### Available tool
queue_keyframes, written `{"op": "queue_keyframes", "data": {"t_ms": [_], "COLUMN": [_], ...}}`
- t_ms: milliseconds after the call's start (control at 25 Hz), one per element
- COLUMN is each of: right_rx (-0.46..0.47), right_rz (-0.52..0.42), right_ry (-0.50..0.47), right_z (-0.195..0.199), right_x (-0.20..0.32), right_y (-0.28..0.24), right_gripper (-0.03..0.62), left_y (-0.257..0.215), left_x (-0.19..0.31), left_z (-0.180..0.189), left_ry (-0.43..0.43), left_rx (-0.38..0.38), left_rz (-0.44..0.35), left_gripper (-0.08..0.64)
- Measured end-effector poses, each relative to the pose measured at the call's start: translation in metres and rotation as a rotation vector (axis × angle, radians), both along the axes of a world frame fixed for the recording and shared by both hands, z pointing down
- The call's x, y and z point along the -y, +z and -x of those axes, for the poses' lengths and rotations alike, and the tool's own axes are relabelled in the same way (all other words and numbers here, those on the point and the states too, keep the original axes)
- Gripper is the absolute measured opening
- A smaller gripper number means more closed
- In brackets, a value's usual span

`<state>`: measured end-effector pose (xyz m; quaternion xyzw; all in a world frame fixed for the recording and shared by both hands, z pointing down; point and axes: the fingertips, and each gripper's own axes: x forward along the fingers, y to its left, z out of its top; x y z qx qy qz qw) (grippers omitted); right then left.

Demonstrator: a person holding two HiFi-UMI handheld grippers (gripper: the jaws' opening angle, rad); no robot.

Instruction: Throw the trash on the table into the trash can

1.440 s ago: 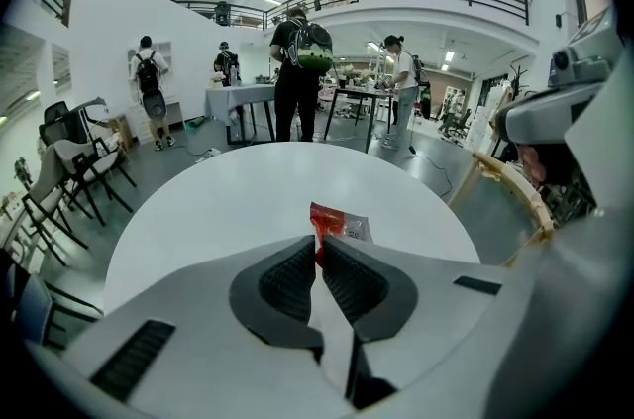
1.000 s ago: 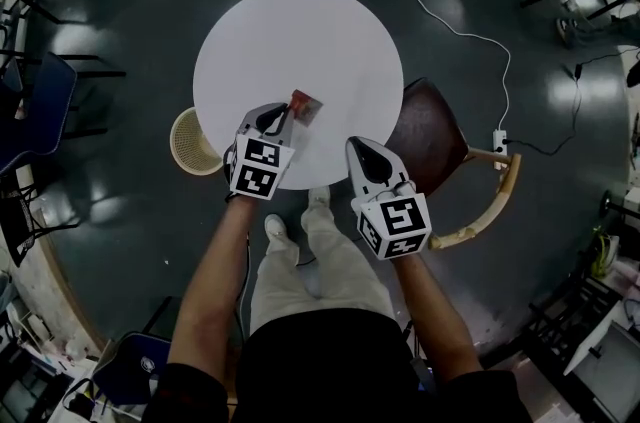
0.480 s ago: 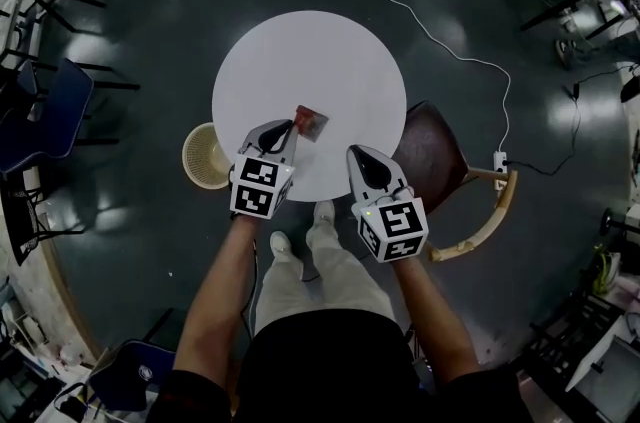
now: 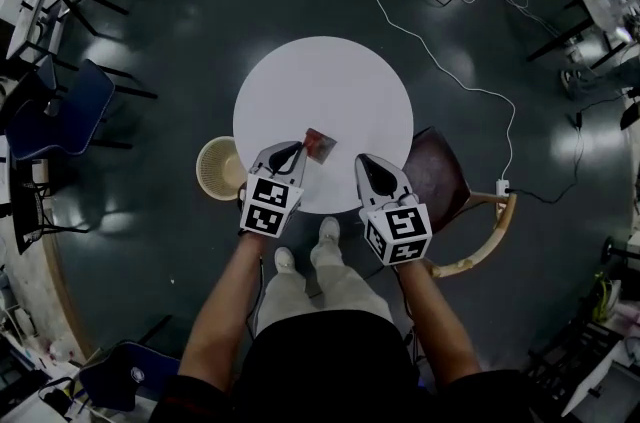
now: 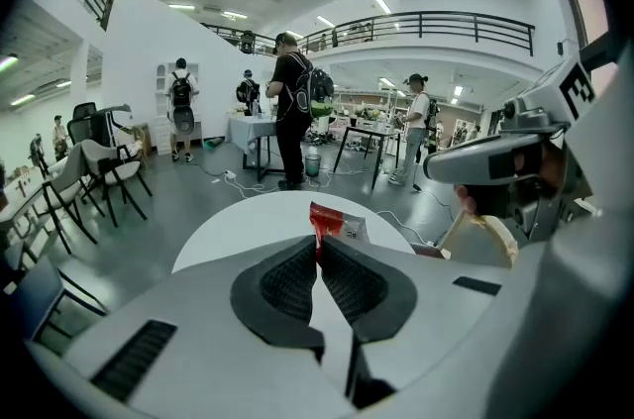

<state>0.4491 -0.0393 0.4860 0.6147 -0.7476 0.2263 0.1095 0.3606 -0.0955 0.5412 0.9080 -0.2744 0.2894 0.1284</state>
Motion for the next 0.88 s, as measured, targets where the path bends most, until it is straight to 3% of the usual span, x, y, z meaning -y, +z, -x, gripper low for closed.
{"op": "queue_keyframes", "data": {"t_ms": [480,880], "right_rx": [0.022,0.013], "right_rz": [-0.027,-0.111], "right_ry": [-0.1,-0.242], "right_z": [0.039,0.082], "right_x": [0.0,0.009], "right_y": [-0.023,-0.069], "right_gripper": [0.017,0.017], "left_y": [-0.038,-0.088], "left_x": [-0.027,-0.029], "left_z": [0.054,0.085], "left_ry": [-0.1,-0.21], "left_rx": [-0.039,-0.073], "left_rz": [0.005,-0.092], "left_gripper": [0.028,0.028]}}
